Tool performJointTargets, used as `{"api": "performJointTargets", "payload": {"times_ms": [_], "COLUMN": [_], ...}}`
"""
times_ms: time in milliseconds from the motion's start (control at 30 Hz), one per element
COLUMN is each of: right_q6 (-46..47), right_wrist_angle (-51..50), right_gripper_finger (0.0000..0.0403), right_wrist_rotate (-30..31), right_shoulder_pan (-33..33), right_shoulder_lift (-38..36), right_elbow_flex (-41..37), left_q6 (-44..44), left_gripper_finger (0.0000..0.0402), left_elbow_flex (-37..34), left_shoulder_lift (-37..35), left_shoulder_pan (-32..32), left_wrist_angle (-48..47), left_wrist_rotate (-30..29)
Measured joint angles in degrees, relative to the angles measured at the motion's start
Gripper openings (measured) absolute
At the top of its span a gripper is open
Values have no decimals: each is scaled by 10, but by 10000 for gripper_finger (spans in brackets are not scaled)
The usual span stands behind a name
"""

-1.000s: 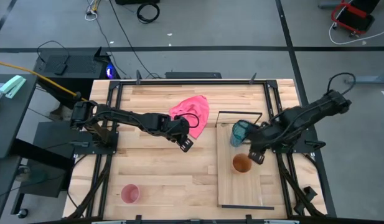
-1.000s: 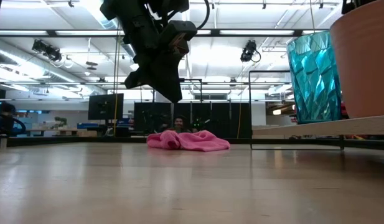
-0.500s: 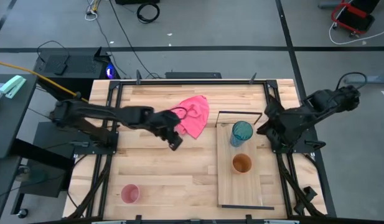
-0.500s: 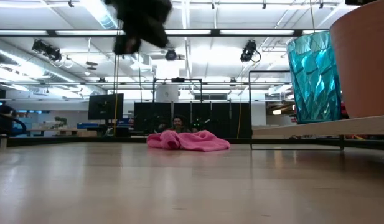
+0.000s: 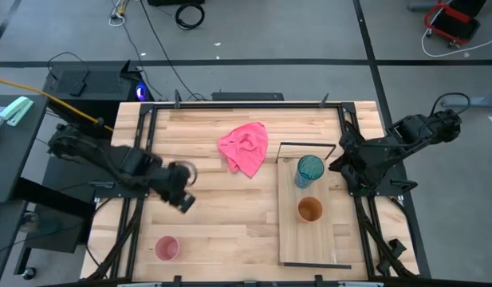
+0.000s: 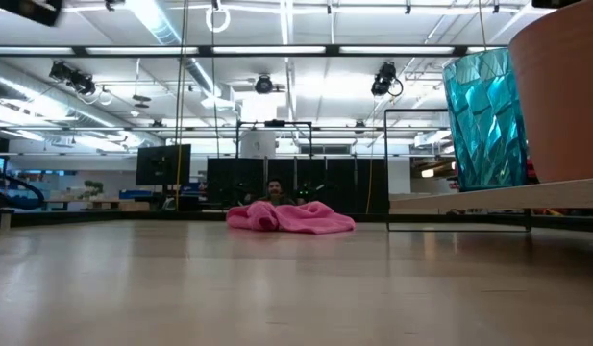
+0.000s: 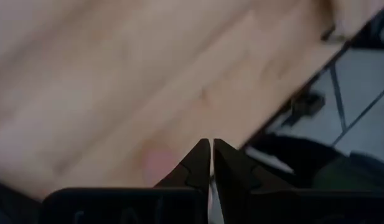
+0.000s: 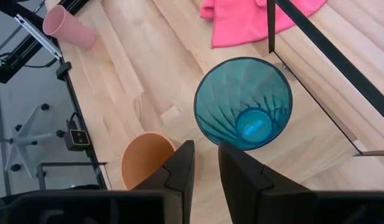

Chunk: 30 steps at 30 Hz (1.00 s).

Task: Stack small to large cups/mugs on shelf
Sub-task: Put the pink cup on the shelf

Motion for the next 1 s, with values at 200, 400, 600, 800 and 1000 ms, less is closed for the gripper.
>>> {"api": "performJointTargets", "payload": {"times_ms": [200, 400, 600, 800, 1000], "right_q6": [1, 2, 2, 11, 17], "right_wrist_angle": [0, 0, 0, 1, 1], "right_gripper_finger": [80, 80, 80, 80, 80], "right_wrist_rotate": [1, 27, 33, 33, 33], "right_shoulder_pan": [0, 0, 0, 0, 0], "right_shoulder_lift": [0, 0, 0, 0, 0], "right_elbow_flex": [0, 0, 0, 0, 0], "left_q6": [-165, -303, -335, -336, -330], "left_gripper_finger": [24, 32, 62, 95, 120], "left_elbow_flex": [0, -1, -1, -1, -1], "left_shoulder_lift": [2, 29, 78, 121, 154], "left_shoulder_pan": [-136, -237, -271, -271, -271], "left_wrist_angle": [-17, -70, -60, -54, -36], "left_wrist_rotate": [-12, -43, -43, -43, -35]}}
